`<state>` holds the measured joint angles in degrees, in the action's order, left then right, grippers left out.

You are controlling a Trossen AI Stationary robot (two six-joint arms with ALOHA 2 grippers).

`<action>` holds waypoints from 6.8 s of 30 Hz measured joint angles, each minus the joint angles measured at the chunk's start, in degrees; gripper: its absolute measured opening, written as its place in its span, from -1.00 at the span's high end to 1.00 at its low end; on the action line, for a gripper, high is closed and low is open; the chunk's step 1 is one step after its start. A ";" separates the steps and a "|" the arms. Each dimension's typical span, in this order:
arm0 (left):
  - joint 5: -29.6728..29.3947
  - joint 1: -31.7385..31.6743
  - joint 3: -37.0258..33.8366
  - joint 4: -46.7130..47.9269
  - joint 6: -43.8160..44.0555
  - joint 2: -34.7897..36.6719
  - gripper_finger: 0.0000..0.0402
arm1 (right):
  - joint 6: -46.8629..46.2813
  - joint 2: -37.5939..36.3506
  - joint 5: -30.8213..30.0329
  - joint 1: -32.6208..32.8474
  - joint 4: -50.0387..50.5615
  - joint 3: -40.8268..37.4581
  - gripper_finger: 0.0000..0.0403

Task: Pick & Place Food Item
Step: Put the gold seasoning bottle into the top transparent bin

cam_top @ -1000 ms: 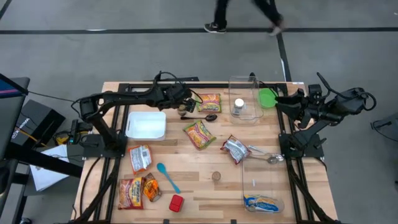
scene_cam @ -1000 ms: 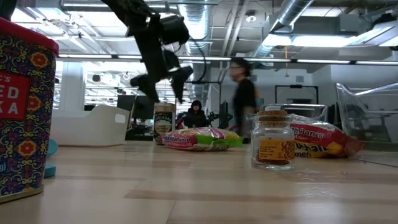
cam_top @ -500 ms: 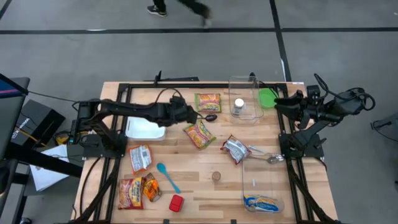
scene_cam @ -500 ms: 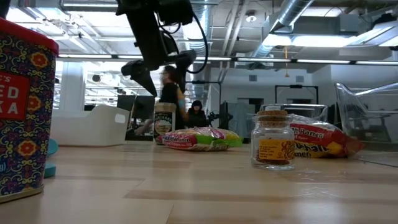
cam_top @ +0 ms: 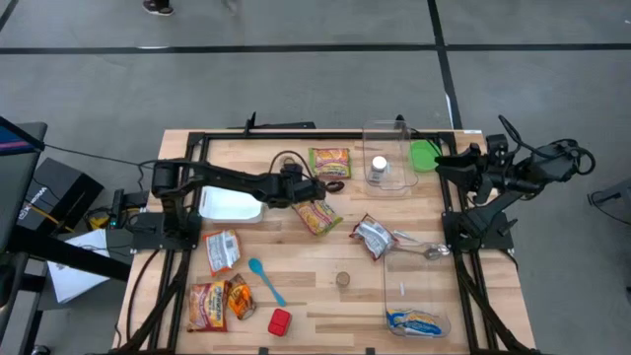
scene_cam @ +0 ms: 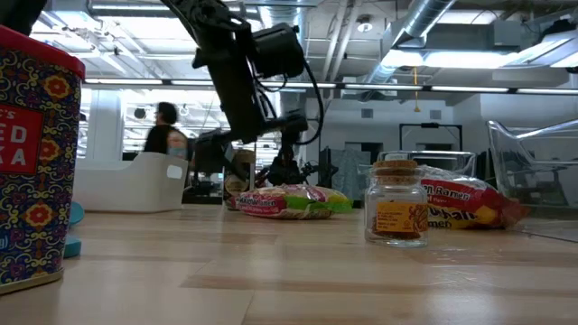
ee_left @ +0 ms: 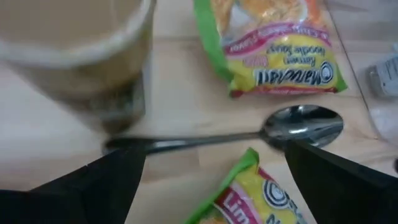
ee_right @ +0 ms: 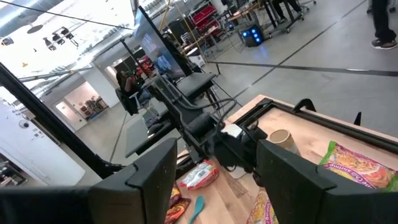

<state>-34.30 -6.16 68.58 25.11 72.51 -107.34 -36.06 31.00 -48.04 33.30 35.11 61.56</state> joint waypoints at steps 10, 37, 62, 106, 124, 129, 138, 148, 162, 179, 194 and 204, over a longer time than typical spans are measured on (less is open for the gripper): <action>-5.42 -0.48 -0.01 0.02 9.40 -2.93 -0.84 | -0.75 -0.03 0.01 0.00 0.01 0.00 -0.07; -7.76 -10.31 0.00 -0.82 -2.21 -4.22 -0.84 | -1.04 -5.23 0.07 0.00 0.71 0.02 -0.07; -13.74 -14.19 0.02 -5.71 -5.53 -9.16 -0.84 | -2.53 -5.24 0.16 0.00 1.12 0.02 -0.07; 8.33 -4.72 -0.02 -19.41 -71.71 9.93 -0.34 | 17.02 -2.66 0.20 0.00 0.98 0.00 -0.07; 39.29 -0.93 0.22 -19.62 -70.75 17.79 -0.34 | 31.47 11.42 12.45 -15.36 -8.07 2.21 -0.07; 39.26 1.53 0.22 -20.14 -70.24 17.79 -0.34 | 28.11 18.95 25.69 -23.07 -13.48 2.09 -0.08; 39.16 5.00 0.22 -20.38 -70.60 20.15 -0.34 | 20.47 28.77 44.18 -31.48 -23.81 2.12 -0.25; 39.10 5.84 0.26 -19.86 -70.69 22.25 -0.34 | 29.37 37.66 51.21 -31.46 -32.88 4.03 -0.29; 39.06 6.20 0.24 -19.33 -70.53 22.27 -0.34 | 32.17 48.78 59.22 -35.57 -21.59 16.75 -0.29; 37.31 6.67 0.22 -19.66 -70.53 22.24 -0.34 | 22.29 44.84 58.63 -36.97 -11.44 25.73 -0.29; 36.05 6.49 0.22 -20.51 -71.13 22.24 -0.34 | 23.84 45.16 69.10 -36.44 -10.73 25.77 -0.35; 35.86 6.47 0.22 -20.46 -71.17 22.24 -0.34 | 23.95 45.21 68.21 -36.72 -7.33 25.77 -0.91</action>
<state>1.56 0.32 68.79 4.64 1.34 -85.10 -12.11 76.20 20.17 -3.42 27.78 87.33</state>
